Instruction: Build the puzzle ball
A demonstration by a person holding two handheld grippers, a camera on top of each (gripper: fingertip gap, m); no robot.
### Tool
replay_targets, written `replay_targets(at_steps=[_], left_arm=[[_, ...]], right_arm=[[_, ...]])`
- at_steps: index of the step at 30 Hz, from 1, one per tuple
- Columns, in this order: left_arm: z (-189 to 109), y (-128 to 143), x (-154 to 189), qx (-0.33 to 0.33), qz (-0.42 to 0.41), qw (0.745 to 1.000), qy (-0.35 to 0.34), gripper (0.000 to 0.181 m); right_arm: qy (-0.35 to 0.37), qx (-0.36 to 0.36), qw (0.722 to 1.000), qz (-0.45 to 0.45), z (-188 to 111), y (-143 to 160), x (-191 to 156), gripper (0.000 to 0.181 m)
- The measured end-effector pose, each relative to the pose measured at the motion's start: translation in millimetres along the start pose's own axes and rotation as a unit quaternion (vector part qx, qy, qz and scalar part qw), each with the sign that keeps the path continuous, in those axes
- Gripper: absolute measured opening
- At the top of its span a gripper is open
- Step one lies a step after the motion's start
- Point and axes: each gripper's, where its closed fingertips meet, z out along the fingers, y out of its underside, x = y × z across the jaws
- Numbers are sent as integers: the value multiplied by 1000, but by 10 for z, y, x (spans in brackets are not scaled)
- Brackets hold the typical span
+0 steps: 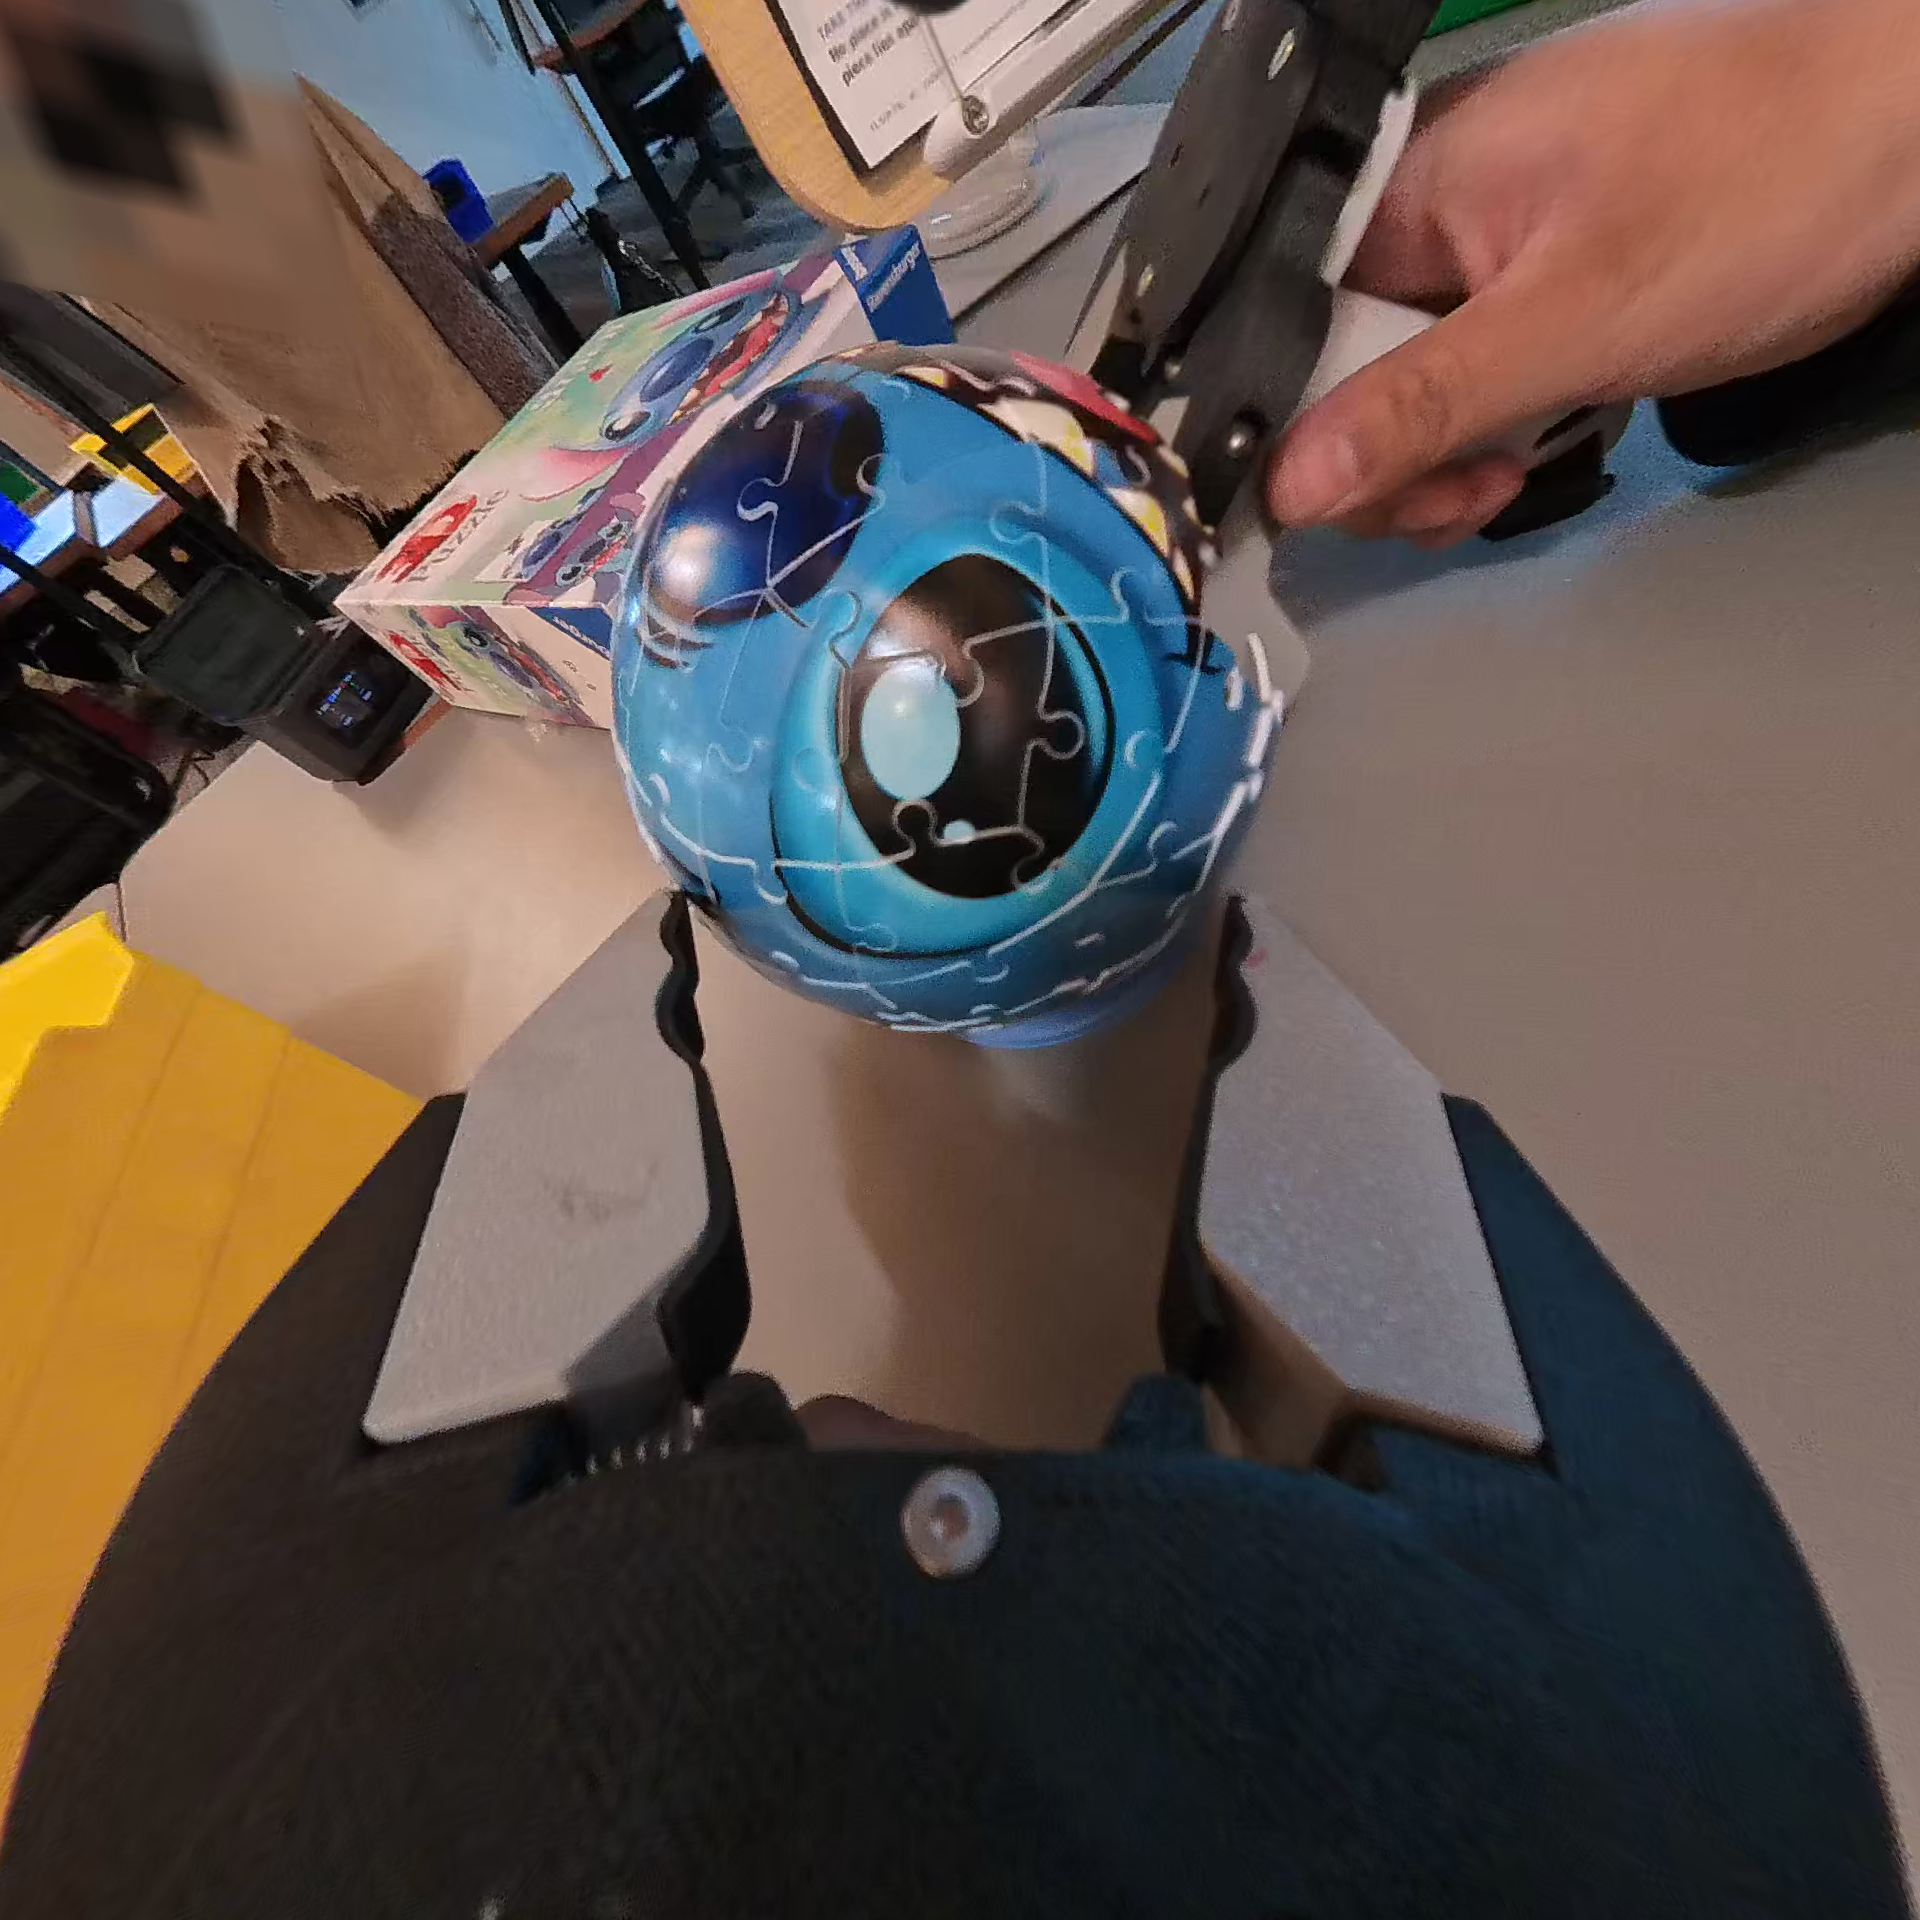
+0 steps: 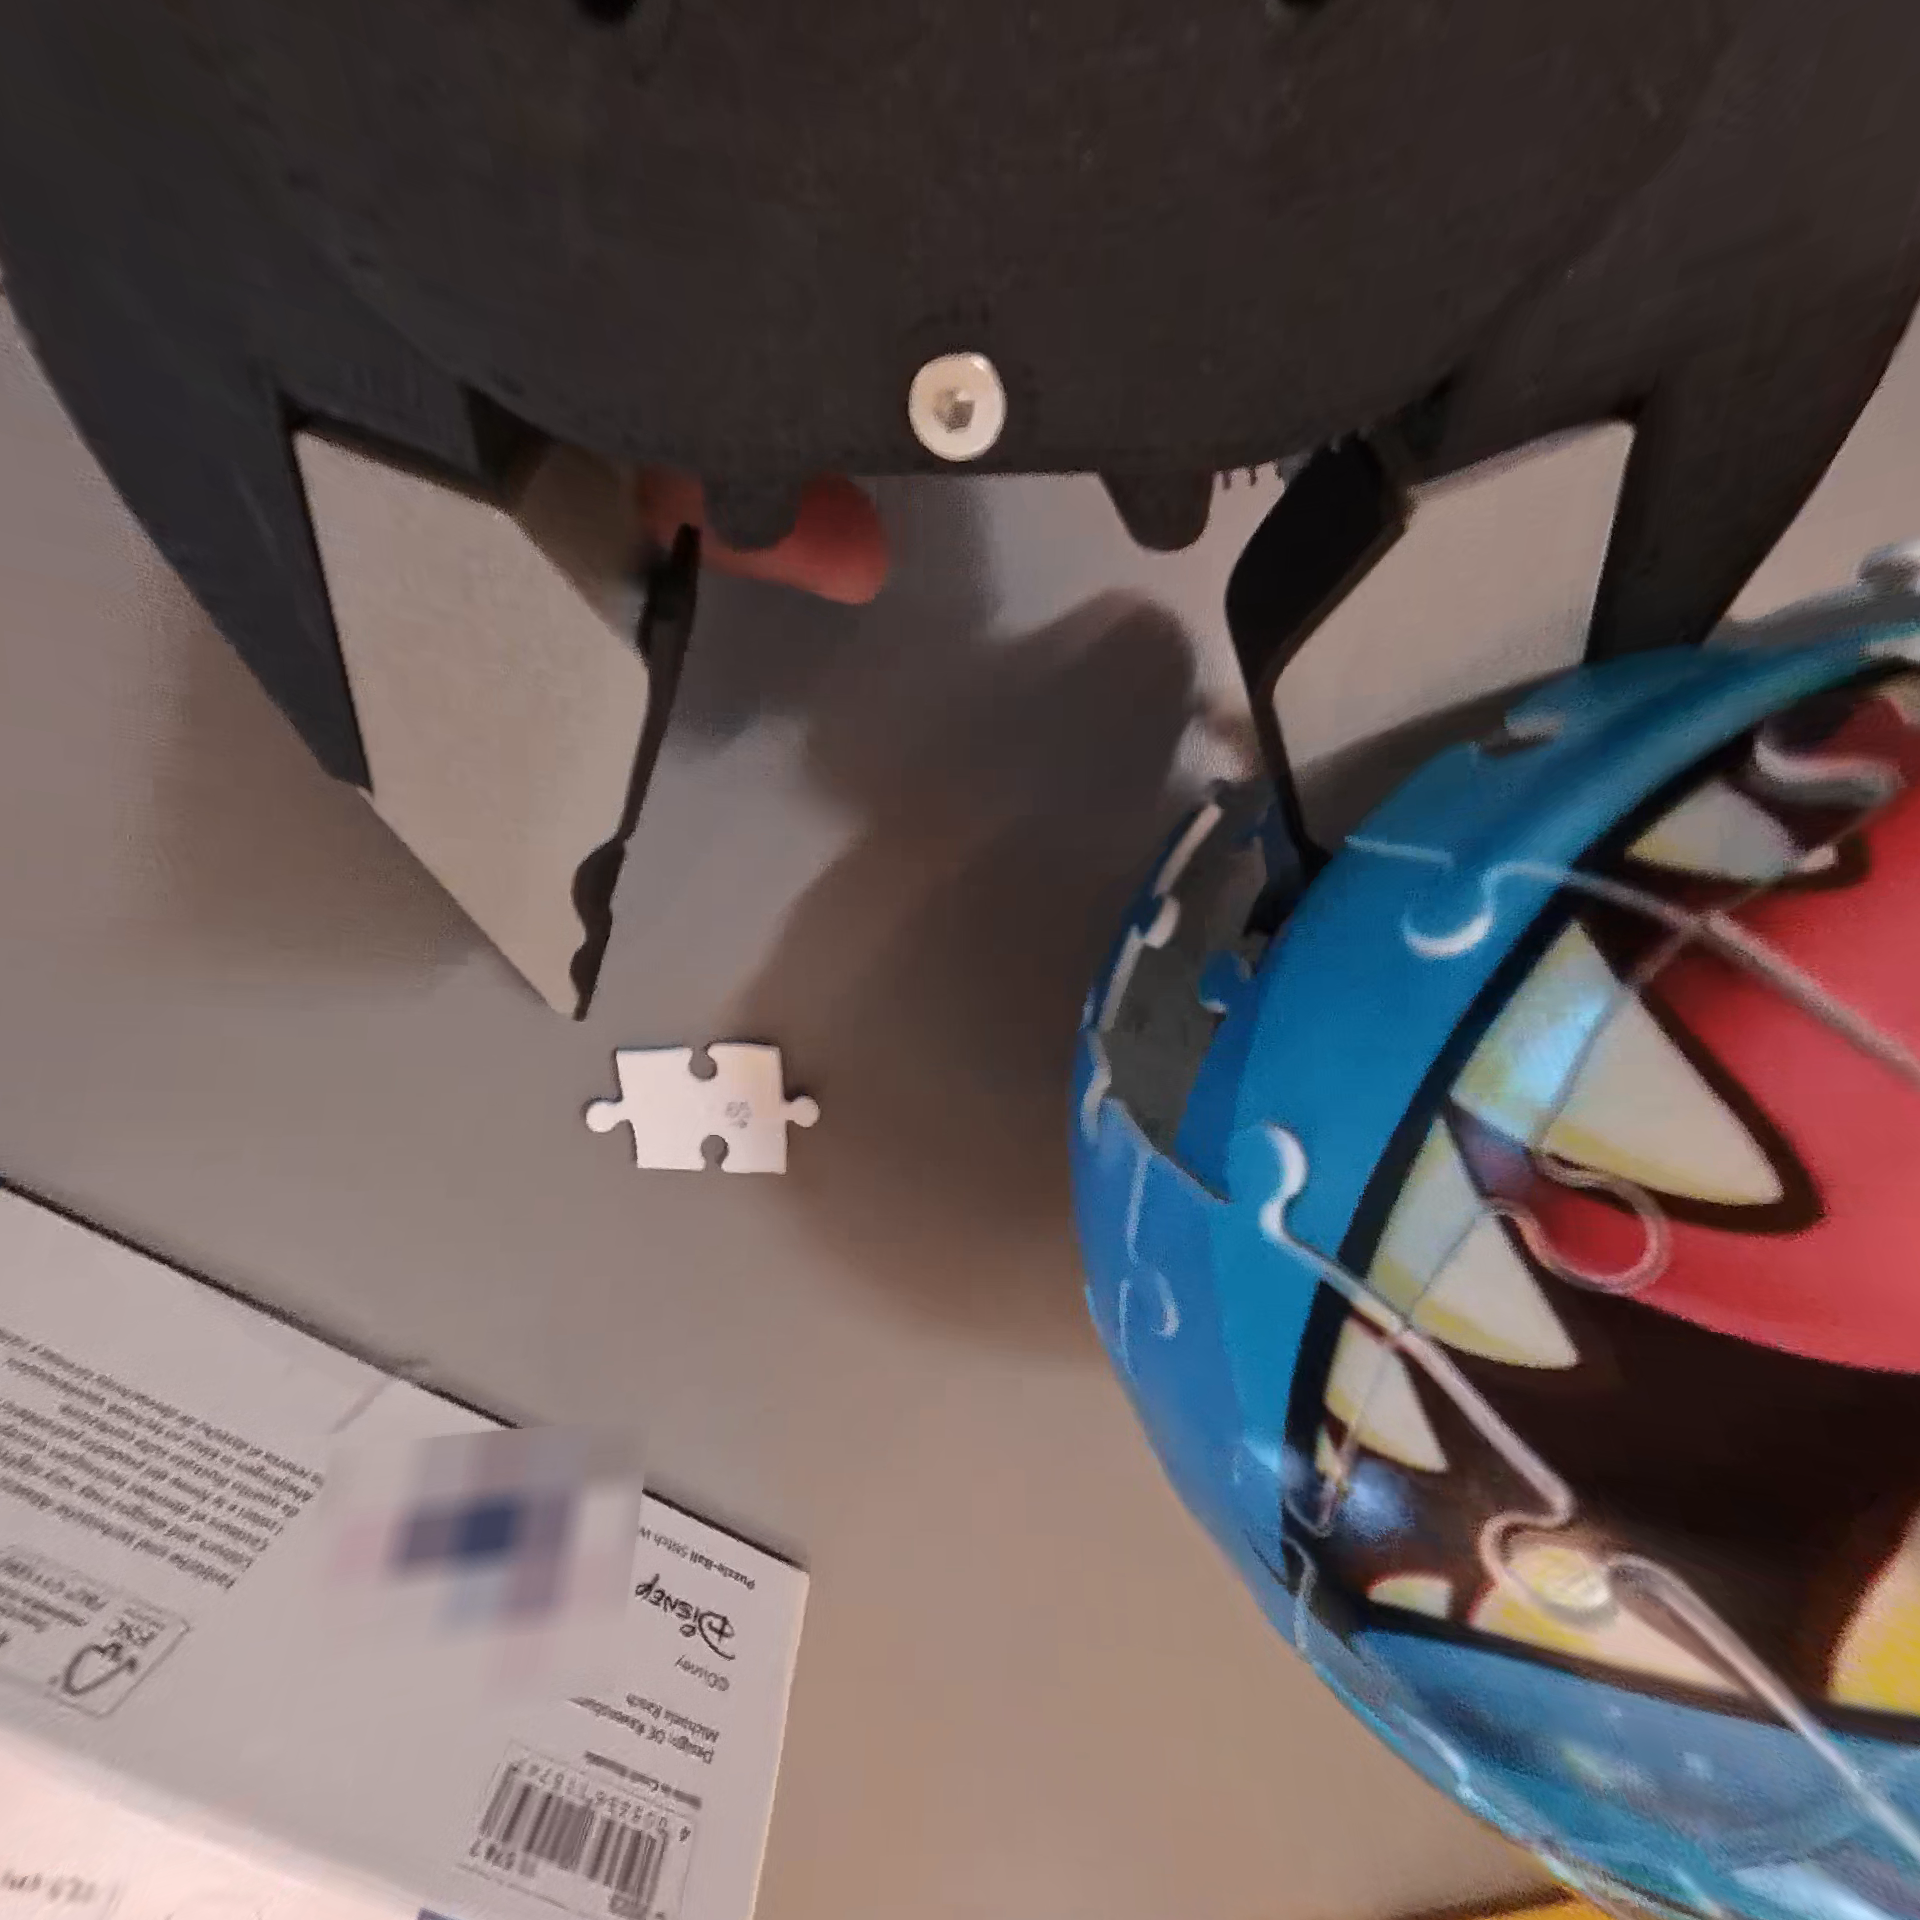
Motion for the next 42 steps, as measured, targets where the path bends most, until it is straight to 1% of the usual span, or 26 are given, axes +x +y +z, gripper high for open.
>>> replay_targets(at_steps=[3, 4, 5, 8, 11, 16, 19, 22, 24, 26, 28, 31, 34, 37, 42], left_arm=[[-26, 8, 37, -3, 4, 1000, -5, 97], [-36, 5, 46, -3, 3, 1000, -6, 97], [-46, 4, 59, -3, 1, 1000, -5, 97], [-61, 11, 71, -4, 3, 1000, -10, 96], [-52, 23, 63, -12, 11, 1000, -19, 95], [-46, 13, 79, -17, 18, 999, -21, 94], [-50, -7, 59, -13, 24, 999, -25, 91], [-61, -23, 67, -8, 20, 1000, -13, 92], [-66, -40, 68, -2, 7, 1000, -6, 93], [-66, -52, 69, 3, -2, 1000, 1, 93], [-67, -55, 68, 9, -9, 1000, 6, 93], [-68, -38, 76, 12, -16, 1000, 8, 94], [-63, -15, 78, 8, -10, 1000, 7, 94], [-72, -26, 91, 9, -13, 1000, 10, 94], [-67, -38, 115, 9, -11, 1000, 12, 94]], right_arm=[[25, 11, 1000, -14, 18, -35, -7, 134], [26, 12, 999, -16, 20, -40, -22, 132], [25, 13, 999, -15, 24, -41, -37, 134], [25, 20, 999, -21, 18, -50, -58, 129], [22, 11, 999, -28, 0, -25, -45, 130], [31, 11, 998, -49, -94, 13, 33, 131], [33, 9, 998, -56, -150, 13, 52, 127], [39, 32, 997, -55, -240, -66, 86, 125], [24, 39, 998, -47, -223, -107, 38, 124], [32, 31, 998, -53, -145, -110, 27, 124], [38, 22, 997, -63, -58, -94, -8, 128], [34, 27, 997, -67, 1, -115, -81, 126], [37, 26, 997, -69, -9, -107, -67, 128], [36, 24, 997, -65, -57, -52, -46, 124], [58, 28, 995, -77, -147, -22, 39, 123]])
